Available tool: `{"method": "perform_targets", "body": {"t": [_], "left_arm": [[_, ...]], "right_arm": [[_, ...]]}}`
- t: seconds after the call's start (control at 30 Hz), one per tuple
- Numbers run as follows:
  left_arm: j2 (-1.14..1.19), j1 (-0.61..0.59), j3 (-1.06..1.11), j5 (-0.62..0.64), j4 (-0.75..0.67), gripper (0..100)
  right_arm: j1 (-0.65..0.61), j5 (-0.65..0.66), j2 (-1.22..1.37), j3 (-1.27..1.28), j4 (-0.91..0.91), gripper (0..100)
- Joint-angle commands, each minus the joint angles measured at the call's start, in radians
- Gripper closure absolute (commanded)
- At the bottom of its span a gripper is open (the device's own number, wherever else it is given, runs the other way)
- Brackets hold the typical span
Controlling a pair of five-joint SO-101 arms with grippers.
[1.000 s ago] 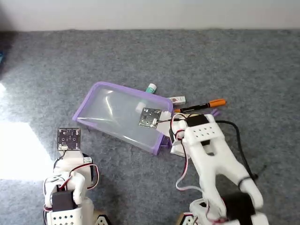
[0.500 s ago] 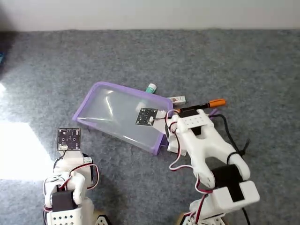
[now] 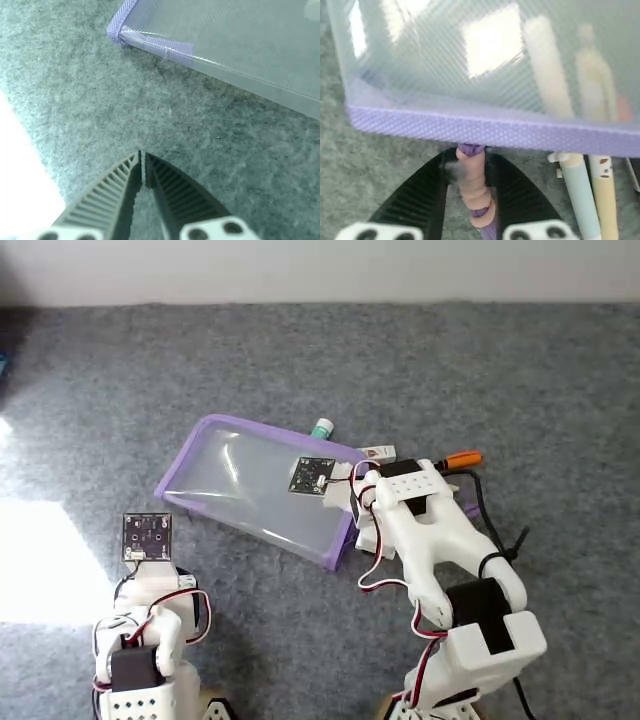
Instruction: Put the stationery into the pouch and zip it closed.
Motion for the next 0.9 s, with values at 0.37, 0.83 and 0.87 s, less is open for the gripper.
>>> {"method": "perform_targets", "body": {"t": [0.37,0.83,0.87], "left_arm": [[-0.011,0.003,-0.01,-0.003,0.002,99],[-0.011,0.003,-0.01,-0.003,0.002,99],[-0.011,0.003,-0.01,-0.003,0.002,99]], "right_arm": [[-0.039,-0.264,-0.378,-0.002,0.277,99.1],[-0.262,-0.417,-0.656,-0.006,0.46,99.1],[-0.277,-0.417,-0.677,-0.006,0.467,99.1]]}}
